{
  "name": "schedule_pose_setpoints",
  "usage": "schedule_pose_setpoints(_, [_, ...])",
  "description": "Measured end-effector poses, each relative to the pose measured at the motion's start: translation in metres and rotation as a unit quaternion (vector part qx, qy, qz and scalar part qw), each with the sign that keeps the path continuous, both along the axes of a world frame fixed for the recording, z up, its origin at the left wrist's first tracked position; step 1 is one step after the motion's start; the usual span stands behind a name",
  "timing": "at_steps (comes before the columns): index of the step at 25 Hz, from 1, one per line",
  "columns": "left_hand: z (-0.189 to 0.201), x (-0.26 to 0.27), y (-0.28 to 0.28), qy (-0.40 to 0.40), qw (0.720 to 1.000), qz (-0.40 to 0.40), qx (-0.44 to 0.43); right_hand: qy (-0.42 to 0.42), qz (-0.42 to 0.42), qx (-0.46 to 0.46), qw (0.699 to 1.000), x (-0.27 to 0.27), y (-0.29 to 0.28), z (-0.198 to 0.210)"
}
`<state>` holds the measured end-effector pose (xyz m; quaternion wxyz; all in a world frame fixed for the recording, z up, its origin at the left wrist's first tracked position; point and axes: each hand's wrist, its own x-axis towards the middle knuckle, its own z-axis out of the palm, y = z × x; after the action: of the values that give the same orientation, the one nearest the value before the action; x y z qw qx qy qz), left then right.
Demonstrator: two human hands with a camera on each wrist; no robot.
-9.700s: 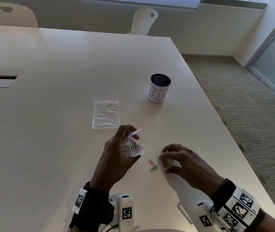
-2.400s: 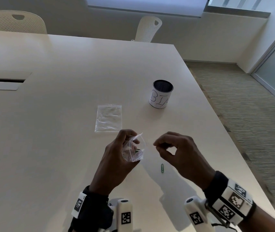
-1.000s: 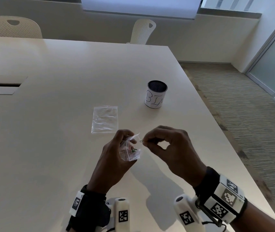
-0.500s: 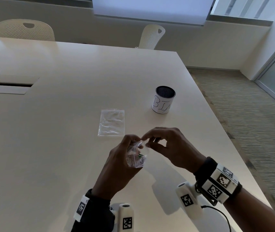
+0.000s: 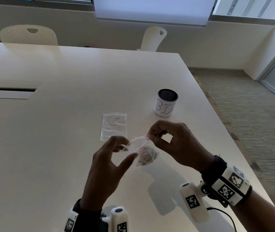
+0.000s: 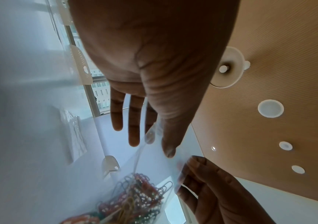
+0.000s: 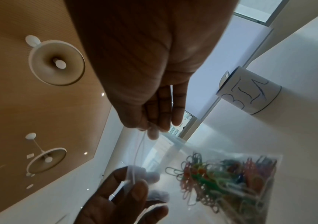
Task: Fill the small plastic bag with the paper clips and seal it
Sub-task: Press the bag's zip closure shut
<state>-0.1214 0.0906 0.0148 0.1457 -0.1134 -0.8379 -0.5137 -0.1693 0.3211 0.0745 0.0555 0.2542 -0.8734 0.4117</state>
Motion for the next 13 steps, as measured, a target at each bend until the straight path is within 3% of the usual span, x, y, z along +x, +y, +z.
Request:
schedule_pose_setpoints(7, [0.015, -0.007, 0.001, 0.014, 0.999, 0.032, 0.036, -0.003, -0.019, -0.022, 1.0, 0.007, 0.007, 0.013])
schedule_pose_setpoints(13, [0.034, -0.012, 0.003, 0.121, 0.99, 0.004, -0.076, 0.066, -0.088, 0.013, 0.994, 0.023, 0.017, 0.001])
